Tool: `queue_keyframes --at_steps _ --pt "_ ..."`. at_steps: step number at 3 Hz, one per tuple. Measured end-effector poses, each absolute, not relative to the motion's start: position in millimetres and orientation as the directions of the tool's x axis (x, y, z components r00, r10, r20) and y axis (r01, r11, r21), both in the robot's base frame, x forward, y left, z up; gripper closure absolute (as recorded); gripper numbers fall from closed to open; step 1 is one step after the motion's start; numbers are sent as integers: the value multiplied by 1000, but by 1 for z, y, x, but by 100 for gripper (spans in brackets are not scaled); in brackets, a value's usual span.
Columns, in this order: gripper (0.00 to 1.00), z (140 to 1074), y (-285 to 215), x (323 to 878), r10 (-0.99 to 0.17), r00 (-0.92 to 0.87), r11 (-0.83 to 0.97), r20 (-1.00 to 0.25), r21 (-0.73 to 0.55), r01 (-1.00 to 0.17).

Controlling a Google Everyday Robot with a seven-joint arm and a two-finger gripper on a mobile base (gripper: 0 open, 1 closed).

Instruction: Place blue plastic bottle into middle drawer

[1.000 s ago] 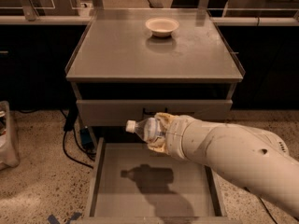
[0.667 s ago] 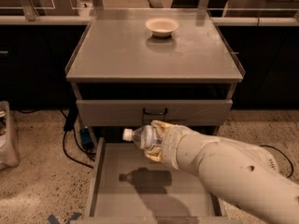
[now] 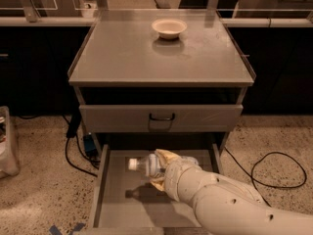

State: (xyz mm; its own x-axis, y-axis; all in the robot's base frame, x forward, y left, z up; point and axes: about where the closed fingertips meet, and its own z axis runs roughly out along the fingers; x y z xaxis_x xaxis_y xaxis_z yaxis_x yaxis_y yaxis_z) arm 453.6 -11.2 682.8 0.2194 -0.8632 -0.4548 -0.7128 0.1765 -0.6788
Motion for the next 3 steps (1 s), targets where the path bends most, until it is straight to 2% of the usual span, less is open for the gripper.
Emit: queue_keyframes --at_steps 2,3 --pt "100 670 -11 459 -863 229 173 -450 -690 -702" --pt "100 642 -2 487 -856 262 151 -446 -700 -698"
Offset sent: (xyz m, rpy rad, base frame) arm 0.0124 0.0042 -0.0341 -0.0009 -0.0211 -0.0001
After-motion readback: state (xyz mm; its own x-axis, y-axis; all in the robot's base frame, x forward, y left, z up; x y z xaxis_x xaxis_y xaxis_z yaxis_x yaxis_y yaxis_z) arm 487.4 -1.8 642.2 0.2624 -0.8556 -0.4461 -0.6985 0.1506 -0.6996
